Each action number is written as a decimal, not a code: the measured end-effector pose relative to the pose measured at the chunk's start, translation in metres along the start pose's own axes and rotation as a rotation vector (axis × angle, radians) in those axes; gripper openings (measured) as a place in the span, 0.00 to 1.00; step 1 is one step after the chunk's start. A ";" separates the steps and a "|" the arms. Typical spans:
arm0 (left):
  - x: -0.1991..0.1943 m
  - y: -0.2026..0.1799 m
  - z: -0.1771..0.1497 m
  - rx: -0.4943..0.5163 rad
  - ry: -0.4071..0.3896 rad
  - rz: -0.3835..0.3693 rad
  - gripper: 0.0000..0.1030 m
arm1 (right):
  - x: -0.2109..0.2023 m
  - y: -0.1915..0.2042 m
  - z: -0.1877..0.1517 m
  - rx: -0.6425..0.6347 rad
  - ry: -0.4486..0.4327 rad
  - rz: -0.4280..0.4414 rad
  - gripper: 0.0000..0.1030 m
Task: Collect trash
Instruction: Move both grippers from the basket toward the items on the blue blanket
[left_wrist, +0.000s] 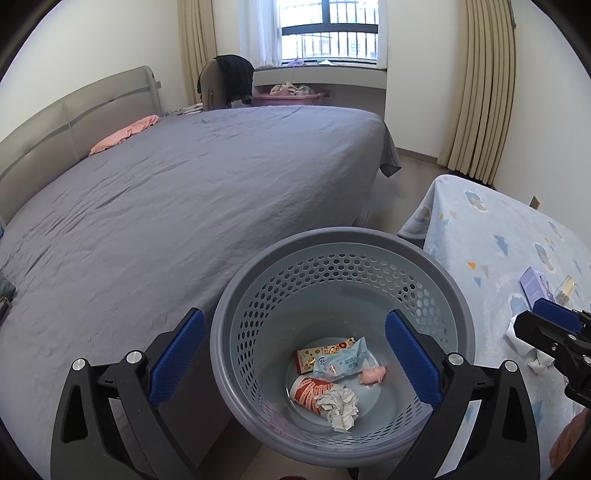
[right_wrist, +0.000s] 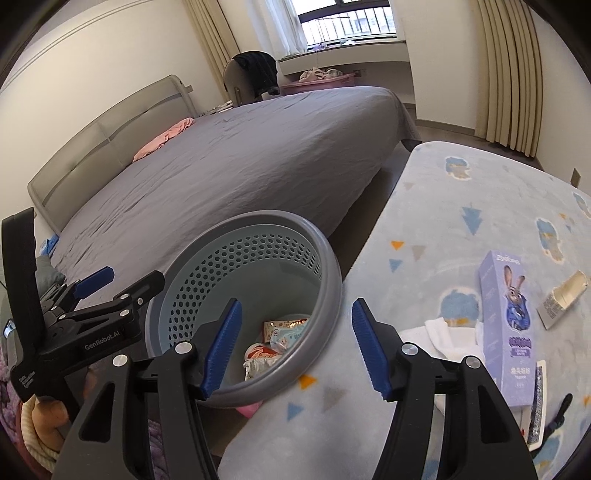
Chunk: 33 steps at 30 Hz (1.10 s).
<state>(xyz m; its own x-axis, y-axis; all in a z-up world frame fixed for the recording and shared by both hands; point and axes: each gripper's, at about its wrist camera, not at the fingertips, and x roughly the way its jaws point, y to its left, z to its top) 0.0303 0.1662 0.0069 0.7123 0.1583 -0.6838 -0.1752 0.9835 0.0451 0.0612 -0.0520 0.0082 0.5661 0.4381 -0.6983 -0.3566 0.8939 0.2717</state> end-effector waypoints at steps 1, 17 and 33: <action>-0.001 -0.001 0.000 0.001 -0.001 -0.001 0.93 | -0.003 -0.001 -0.001 0.002 -0.003 -0.005 0.58; -0.023 -0.050 -0.003 0.072 -0.042 -0.118 0.94 | -0.060 -0.053 -0.030 0.129 -0.048 -0.124 0.59; -0.034 -0.126 -0.028 0.182 -0.004 -0.268 0.94 | -0.126 -0.135 -0.090 0.283 -0.046 -0.340 0.59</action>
<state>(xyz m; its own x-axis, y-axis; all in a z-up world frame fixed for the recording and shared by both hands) 0.0089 0.0348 0.0036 0.7197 -0.1083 -0.6858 0.1430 0.9897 -0.0063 -0.0289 -0.2362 0.0004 0.6506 0.1131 -0.7509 0.0695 0.9758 0.2072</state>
